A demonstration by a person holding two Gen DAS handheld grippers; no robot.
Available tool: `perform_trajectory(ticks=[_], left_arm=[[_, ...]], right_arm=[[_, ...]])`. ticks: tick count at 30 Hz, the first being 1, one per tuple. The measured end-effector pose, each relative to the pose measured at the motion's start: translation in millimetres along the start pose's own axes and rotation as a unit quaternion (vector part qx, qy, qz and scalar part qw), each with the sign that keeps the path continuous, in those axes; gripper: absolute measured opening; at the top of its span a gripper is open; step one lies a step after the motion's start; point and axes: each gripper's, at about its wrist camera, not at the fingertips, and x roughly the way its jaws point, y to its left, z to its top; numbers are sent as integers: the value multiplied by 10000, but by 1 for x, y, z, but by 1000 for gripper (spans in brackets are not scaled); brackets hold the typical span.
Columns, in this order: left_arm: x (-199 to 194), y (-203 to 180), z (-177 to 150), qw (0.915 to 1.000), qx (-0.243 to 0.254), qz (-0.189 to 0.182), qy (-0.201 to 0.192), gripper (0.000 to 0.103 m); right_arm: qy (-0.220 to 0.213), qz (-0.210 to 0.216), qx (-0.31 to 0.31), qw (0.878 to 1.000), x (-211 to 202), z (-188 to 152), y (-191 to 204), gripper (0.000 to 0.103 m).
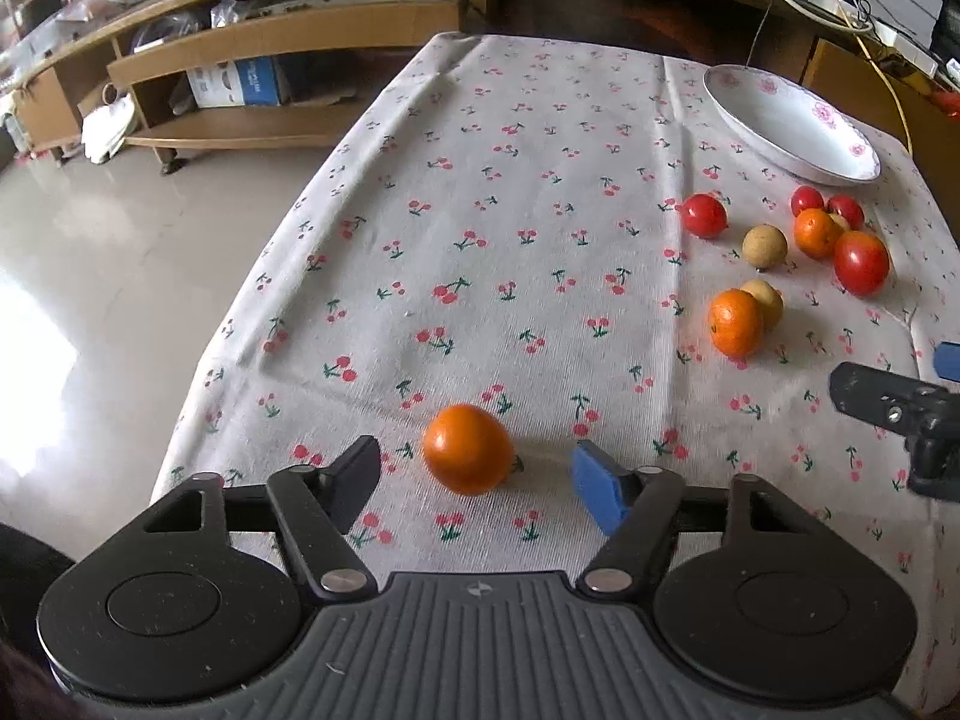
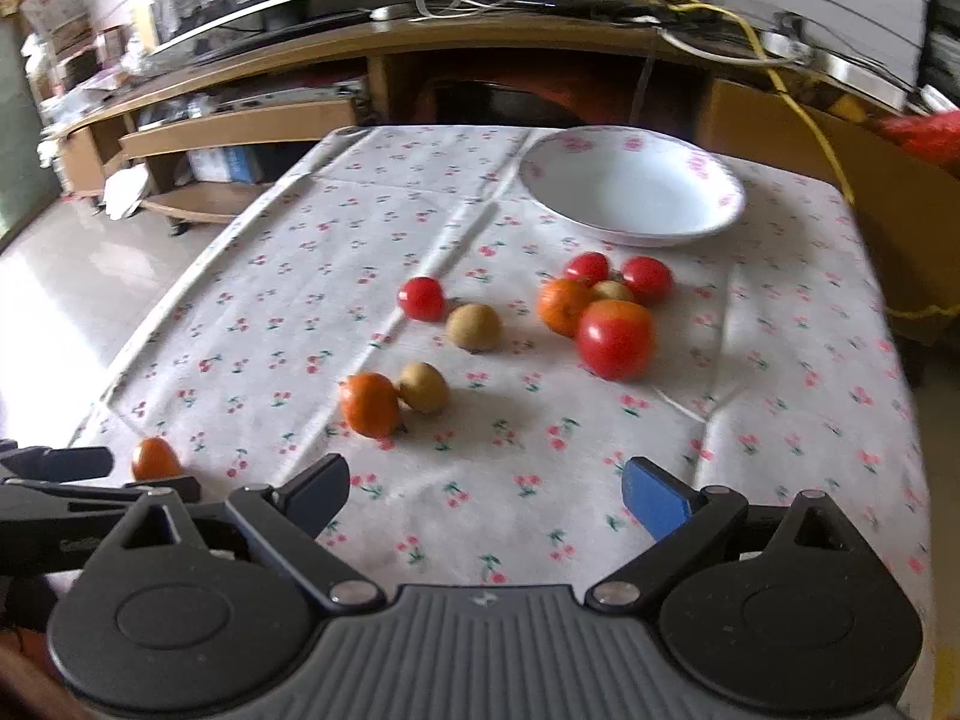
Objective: Organize fruits
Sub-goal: 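Close the left tool on an orange while the right tool grasps another orange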
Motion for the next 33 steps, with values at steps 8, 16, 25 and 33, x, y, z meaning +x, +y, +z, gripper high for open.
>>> perform_trajectory(ticks=[8, 16, 25, 33], left_arm=[[11, -1, 3, 9996, -189, -80, 178, 46], [12, -11, 4, 9997, 28, -219, 90, 42], [15, -13, 7, 9995, 59, -288, 78, 46], [19, -17, 8, 9994, 164, -308, 62, 59]], right_arm=[[-149, 289, -294, 9990, 8, 1, 3, 88], [-176, 560, -406, 9974, 18, 9, 9, 76], [-54, 828, -296, 9961, 39, 19, 22, 76], [30, 640, -386, 9972, 61, 24, 30, 46]])
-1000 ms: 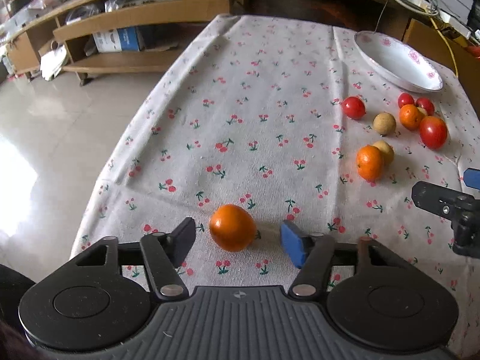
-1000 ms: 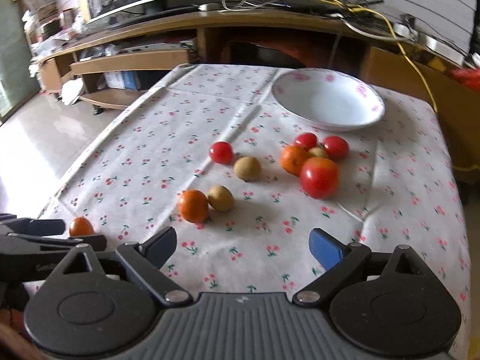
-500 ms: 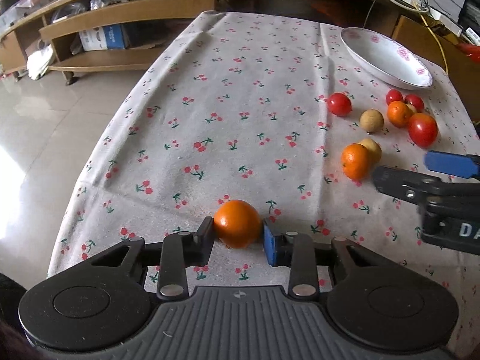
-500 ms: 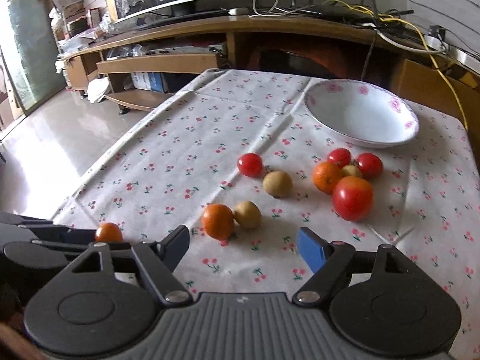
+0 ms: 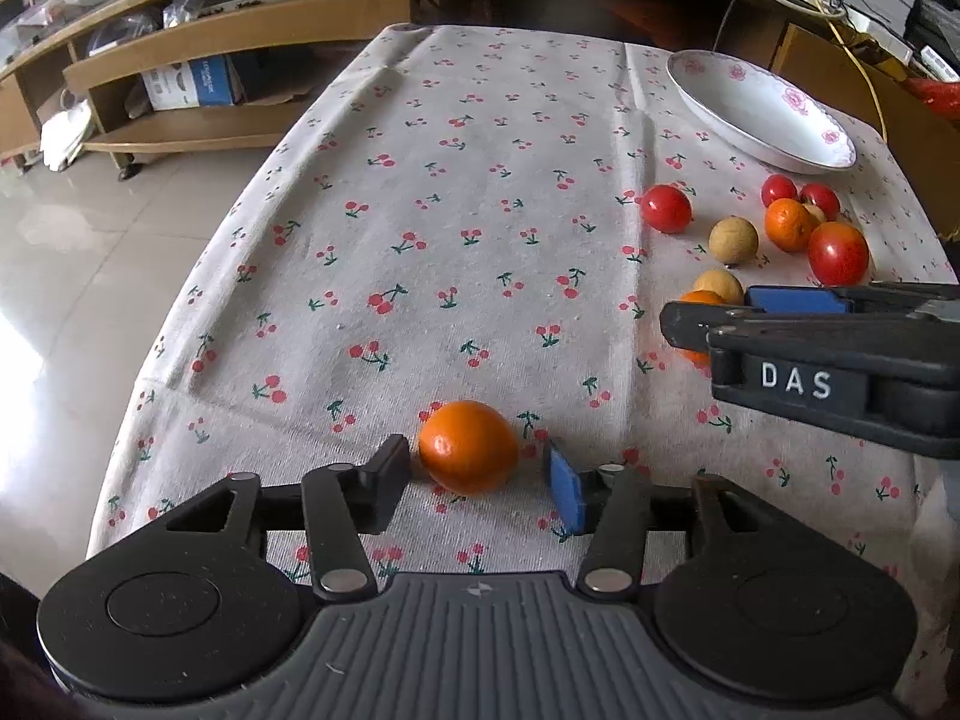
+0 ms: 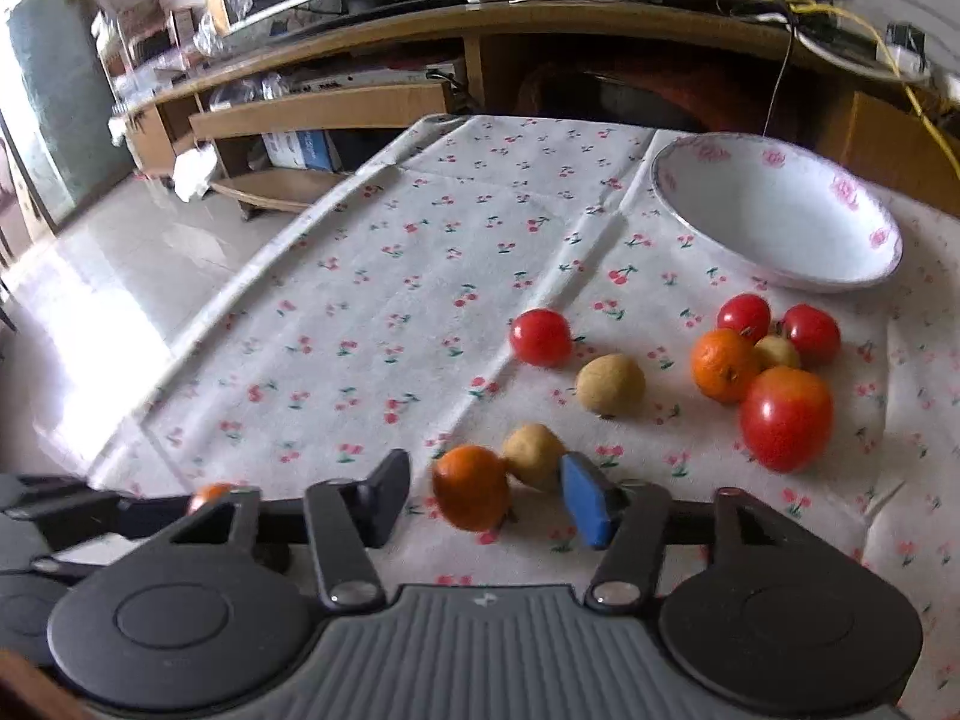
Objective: Organize fruits
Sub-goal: 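Close the left tool on an orange while the right tool grasps another orange, then carry both held oranges up and over to the white bowl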
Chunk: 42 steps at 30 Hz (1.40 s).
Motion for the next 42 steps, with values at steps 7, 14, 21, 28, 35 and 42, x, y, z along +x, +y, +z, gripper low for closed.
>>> perform_trajectory(ticks=[7, 14, 21, 28, 35, 42], left_arm=[[1, 7, 5, 9998, -170, -85, -14, 44], [-1, -1, 5, 9997, -39, -251, -18, 42], [-6, -33, -1, 9962, 650, -573, -38, 42], [-2, -47, -9, 9927, 1008, -647, -119, 44], [-1, -47, -10, 9923, 1072, -580, -217, 59], [-1, -56, -10, 9904, 1249, -531, -252, 70]], right_arm=[[141, 162, -52, 9998, -1, -4, -5, 41], [56, 180, 124, 9997, -23, -10, -19, 40], [146, -14, 242, 9996, -55, -25, -40, 40], [492, -241, -75, 9985, -60, -52, -49, 40], [480, -364, -258, 9979, -56, -62, -45, 42], [246, -297, -110, 9992, -62, -59, -50, 54]])
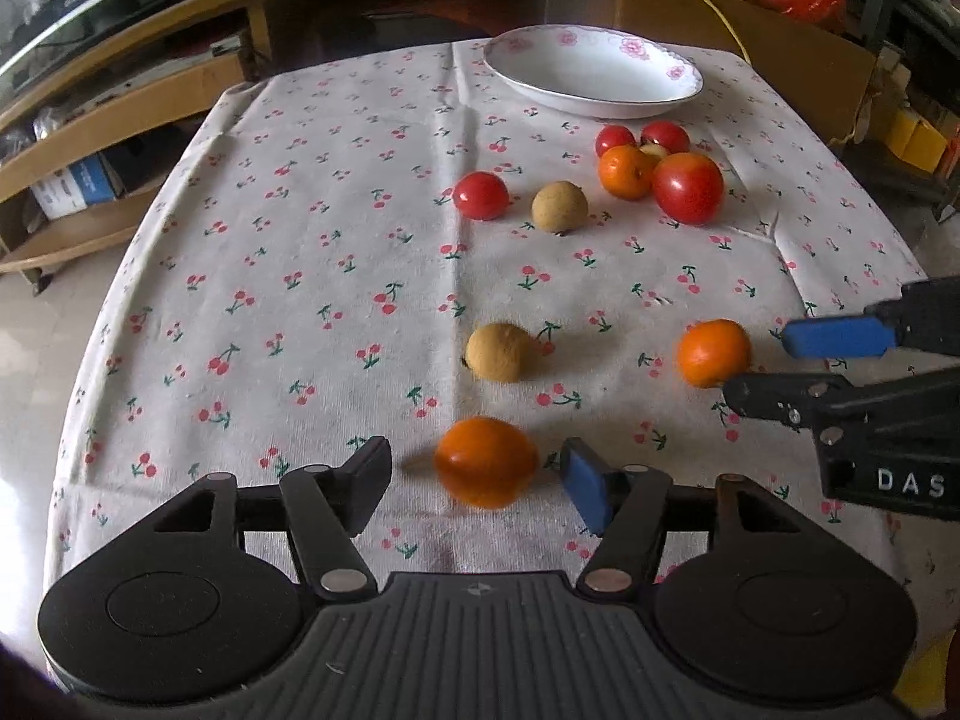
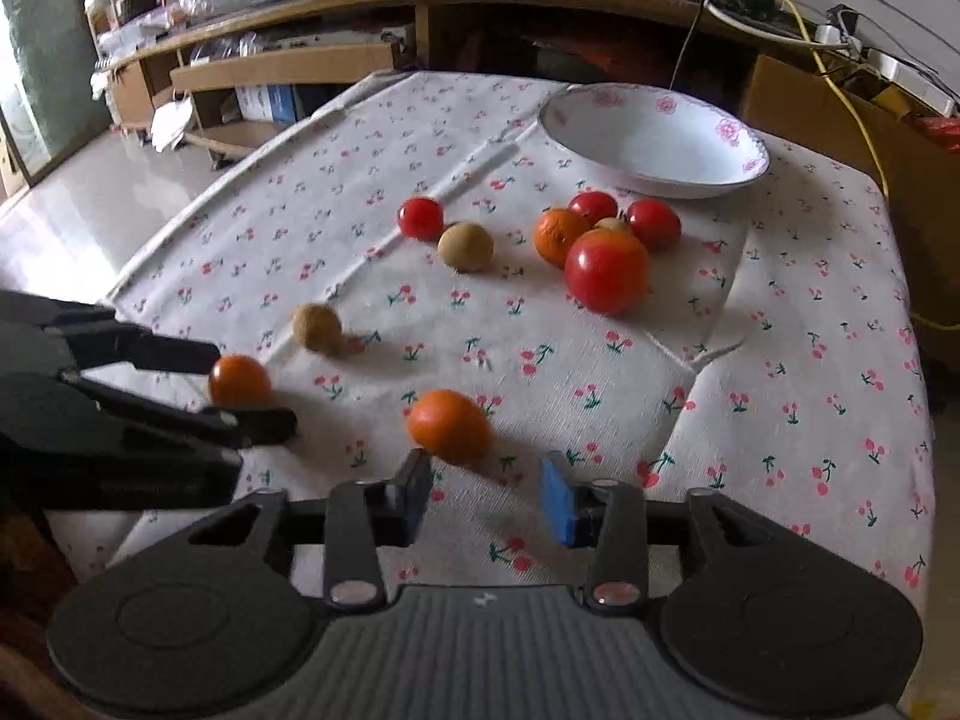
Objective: Organize fruits
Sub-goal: 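Carry both held oranges up and over to the white bowl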
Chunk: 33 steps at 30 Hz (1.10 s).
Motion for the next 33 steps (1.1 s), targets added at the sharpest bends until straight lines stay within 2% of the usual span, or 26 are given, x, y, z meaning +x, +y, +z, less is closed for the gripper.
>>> perform_trajectory(ticks=[3, 13, 20, 22, 24, 26, 28, 33], left_arm=[[1, 3, 0, 10000, -82, -5, 11, 71], [2, 8, -2, 9997, -222, 18, 50, 79], [3, 7, -1, 9997, -245, 28, 38, 80], [2, 6, -1, 9998, -219, -17, 24, 74], [2, 4, -1, 9998, -186, -62, 15, 69], [0, 3, 0, 9998, -171, -94, 7, 62], [-1, 3, 1, 9998, -163, -85, -19, 43], [-2, 6, 3, 9996, -249, -99, 35, 43]], right_arm=[[-59, 18, 43, 10000, 1, 3, -2, 54], [-332, 628, -325, 9969, 14, 26, 16, 55], [-350, 381, -473, 9975, 37, 40, 21, 55], [-279, 398, -370, 9981, 42, 42, 17, 54], [-160, 405, -322, 9985, 45, 41, 12, 46], [-152, 426, -343, 9984, 44, 38, 12, 44], [-128, 444, -330, 9984, 42, 39, 13, 44], [-222, 472, -276, 9983, 32, 39, 10, 43]])
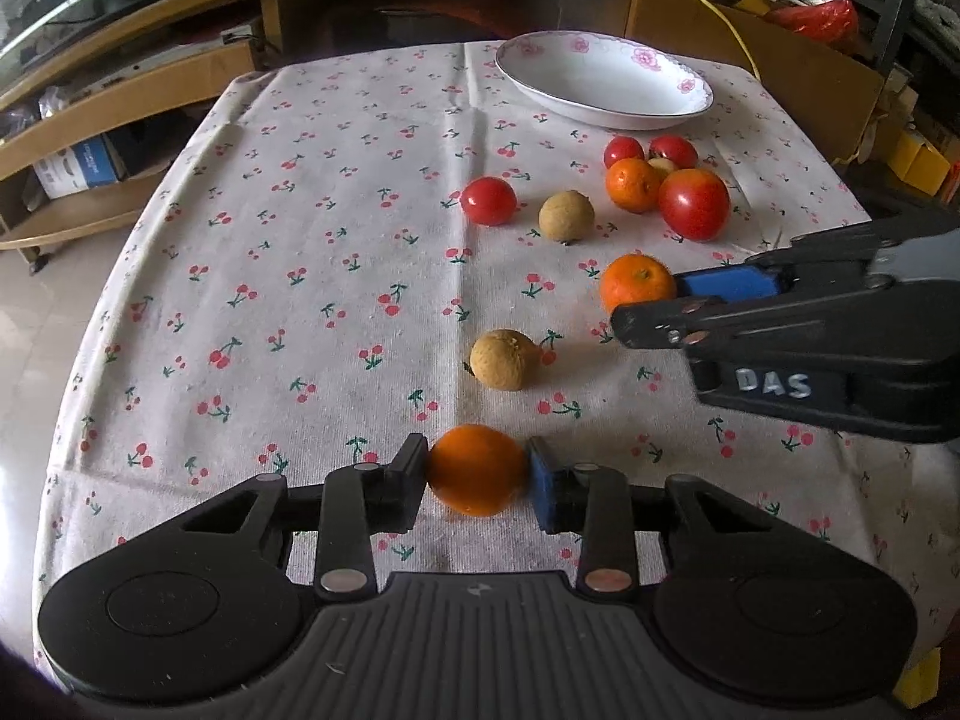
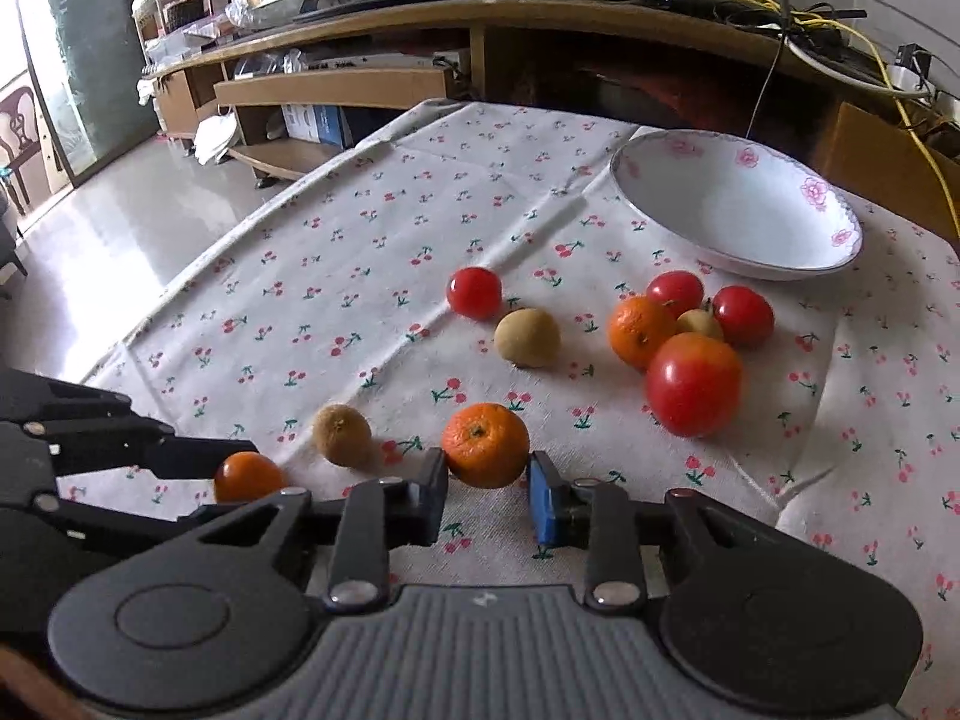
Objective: Organize fruits
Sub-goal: 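Carry both held oranges up and over to the white bowl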
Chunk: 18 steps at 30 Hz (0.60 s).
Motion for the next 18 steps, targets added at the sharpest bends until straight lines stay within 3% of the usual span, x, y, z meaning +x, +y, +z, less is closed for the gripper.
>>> perform_trajectory(ticks=[10, 18], left_arm=[[-16, -8, 12, 9993, -95, -313, -170, 43], [-20, -23, 61, 9970, 69, -532, -558, 43]], right_arm=[[-217, 1, 268, 9994, -34, -5, -12, 43], [-527, -80, 553, 9970, -49, 15, -27, 43]])
